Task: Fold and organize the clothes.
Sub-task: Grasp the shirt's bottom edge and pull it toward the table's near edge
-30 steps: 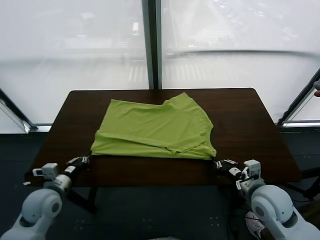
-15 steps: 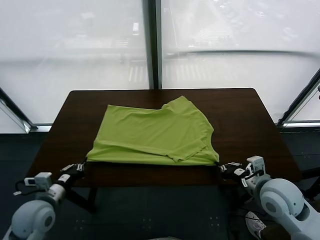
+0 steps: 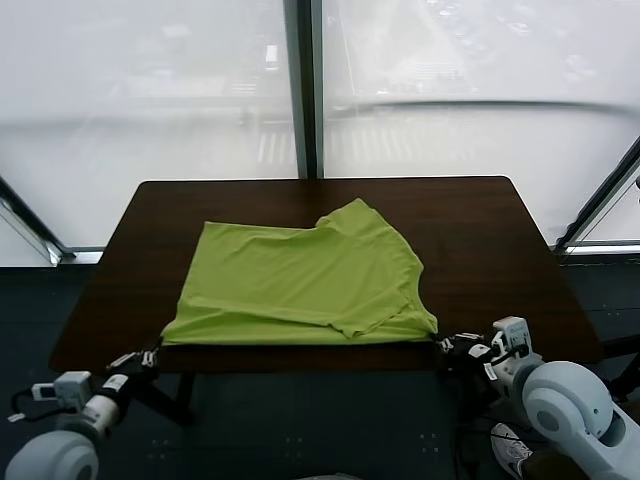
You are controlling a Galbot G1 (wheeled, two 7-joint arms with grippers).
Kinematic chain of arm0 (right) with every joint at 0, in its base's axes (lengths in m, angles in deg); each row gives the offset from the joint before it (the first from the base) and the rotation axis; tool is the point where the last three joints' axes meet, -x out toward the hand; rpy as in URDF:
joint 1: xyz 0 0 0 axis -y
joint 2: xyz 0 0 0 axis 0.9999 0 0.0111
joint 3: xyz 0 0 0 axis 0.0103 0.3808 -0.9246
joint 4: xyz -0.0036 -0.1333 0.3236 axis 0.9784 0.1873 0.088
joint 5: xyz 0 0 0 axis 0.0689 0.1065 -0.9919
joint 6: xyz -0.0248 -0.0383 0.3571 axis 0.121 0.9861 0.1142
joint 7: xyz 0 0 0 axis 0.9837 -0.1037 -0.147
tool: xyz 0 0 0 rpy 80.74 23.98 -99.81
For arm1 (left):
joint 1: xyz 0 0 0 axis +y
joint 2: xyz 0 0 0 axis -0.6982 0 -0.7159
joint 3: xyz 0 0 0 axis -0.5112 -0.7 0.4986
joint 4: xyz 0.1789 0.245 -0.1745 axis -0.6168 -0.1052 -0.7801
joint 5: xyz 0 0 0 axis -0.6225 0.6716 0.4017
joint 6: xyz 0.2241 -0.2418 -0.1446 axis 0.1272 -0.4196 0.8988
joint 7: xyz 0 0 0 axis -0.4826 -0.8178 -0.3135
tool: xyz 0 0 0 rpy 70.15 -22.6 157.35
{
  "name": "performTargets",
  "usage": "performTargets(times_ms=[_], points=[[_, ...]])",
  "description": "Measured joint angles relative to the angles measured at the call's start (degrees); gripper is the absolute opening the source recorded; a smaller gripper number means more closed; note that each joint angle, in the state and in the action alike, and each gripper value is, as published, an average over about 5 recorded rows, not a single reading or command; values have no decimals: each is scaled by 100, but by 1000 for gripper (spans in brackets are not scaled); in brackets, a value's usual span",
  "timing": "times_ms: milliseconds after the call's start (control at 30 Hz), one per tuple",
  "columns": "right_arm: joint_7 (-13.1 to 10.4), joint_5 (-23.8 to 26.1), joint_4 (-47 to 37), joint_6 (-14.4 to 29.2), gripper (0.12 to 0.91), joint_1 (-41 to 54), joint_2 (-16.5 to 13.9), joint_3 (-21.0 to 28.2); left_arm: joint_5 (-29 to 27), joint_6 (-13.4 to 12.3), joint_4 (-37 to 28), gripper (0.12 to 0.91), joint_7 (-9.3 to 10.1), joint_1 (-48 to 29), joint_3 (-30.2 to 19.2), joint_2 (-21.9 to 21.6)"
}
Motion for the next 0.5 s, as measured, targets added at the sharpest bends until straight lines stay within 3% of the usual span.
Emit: performTargets(times_ms=[133,200,300,500], points=[[-4,-112,113,0,853,15,-68,-86,-41,135,53,575,78,24,15,16],[7,-210,139,0,893,98,-93,-139,-52,220,80,722,126,37,20,23],[69,-294,70,0,905,372,-92,-161,-50,346,133,859,176,83,58,15],[133,-295,-500,0,907,1482,95,189,50,594,292,906,227,87,290,-108]])
